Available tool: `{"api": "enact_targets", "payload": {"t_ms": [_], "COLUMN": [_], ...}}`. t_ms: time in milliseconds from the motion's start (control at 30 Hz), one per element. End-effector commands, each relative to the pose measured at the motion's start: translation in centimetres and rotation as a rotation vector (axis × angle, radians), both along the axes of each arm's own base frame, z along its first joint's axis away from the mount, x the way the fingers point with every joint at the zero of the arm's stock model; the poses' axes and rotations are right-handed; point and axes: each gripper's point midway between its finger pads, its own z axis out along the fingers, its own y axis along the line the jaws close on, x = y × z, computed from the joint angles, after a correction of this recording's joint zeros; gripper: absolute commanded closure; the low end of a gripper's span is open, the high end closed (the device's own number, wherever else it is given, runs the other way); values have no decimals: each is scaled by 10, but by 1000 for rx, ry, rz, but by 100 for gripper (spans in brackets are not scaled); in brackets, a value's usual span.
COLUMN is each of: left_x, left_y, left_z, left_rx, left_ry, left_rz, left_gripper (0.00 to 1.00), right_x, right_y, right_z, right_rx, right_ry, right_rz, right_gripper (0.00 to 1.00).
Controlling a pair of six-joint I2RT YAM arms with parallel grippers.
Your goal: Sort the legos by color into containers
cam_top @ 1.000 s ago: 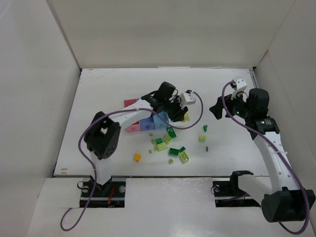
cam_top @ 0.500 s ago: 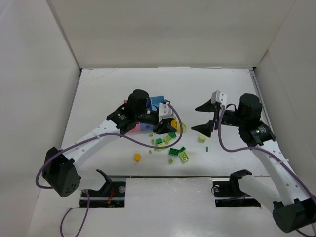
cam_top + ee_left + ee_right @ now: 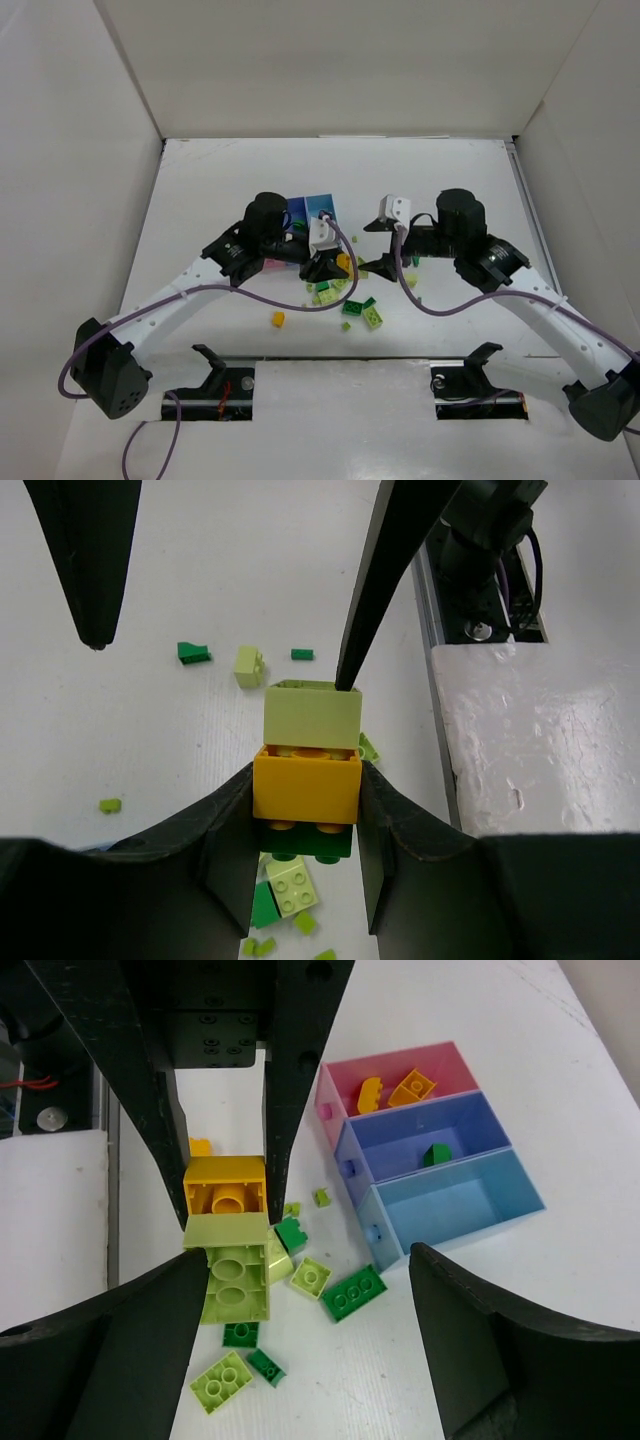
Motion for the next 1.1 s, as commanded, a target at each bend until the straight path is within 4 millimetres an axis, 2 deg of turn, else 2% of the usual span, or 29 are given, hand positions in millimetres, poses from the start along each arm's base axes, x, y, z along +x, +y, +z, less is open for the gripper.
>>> {"api": "enact_targets", "payload": {"t_ms": [0, 33, 167, 267, 333, 600, 633, 767, 833, 900, 1000, 1067], "left_x": [-13, -11, -7, -2, 4, 8, 7, 6, 5, 3, 6, 6], "left_y": [-7, -7, -7, -7, -6, -2, -2, 0, 0, 2, 4, 4], "left_z": [32, 32, 30, 29, 28, 24, 22, 24, 20, 19, 21, 21], "left_rx": [-103, -101, -101, -93, -85, -63, -56, -57, -50, -50, -52, -52], "left_ry": [-58, -60, -53, -60, -68, -80, -73, -83, -85, -85, -105, -105], "left_rz": [-56, -47, -21, 10, 41, 72, 72, 69, 67, 67, 82, 82], "left_gripper": [72, 72, 72, 72, 72, 72, 72, 72, 72, 72, 72, 72], "right_x": [9, 5, -4, -11, -19, -32, -30, -17, 2, 6, -14, -23], "right_y": [5, 8, 14, 12, 11, 6, 5, -9, -26, -33, -22, -12], "right_z": [11, 15, 10, 0, 6, 12, 10, 25, 32, 39, 39, 29], "right_rx": [-14, -6, -11, -32, -16, 9, 0, 5, 5, 14, 42, 36], "right_ry": [-55, -61, -39, 2, -3, 10, 15, 11, 3, -8, 5, 29], "right_rz": [-30, -12, 33, 52, 78, 90, 77, -64, -192, -218, -75, -2], "right_gripper": [15, 15, 15, 15, 15, 15, 15, 15, 15, 16, 16, 16]}}
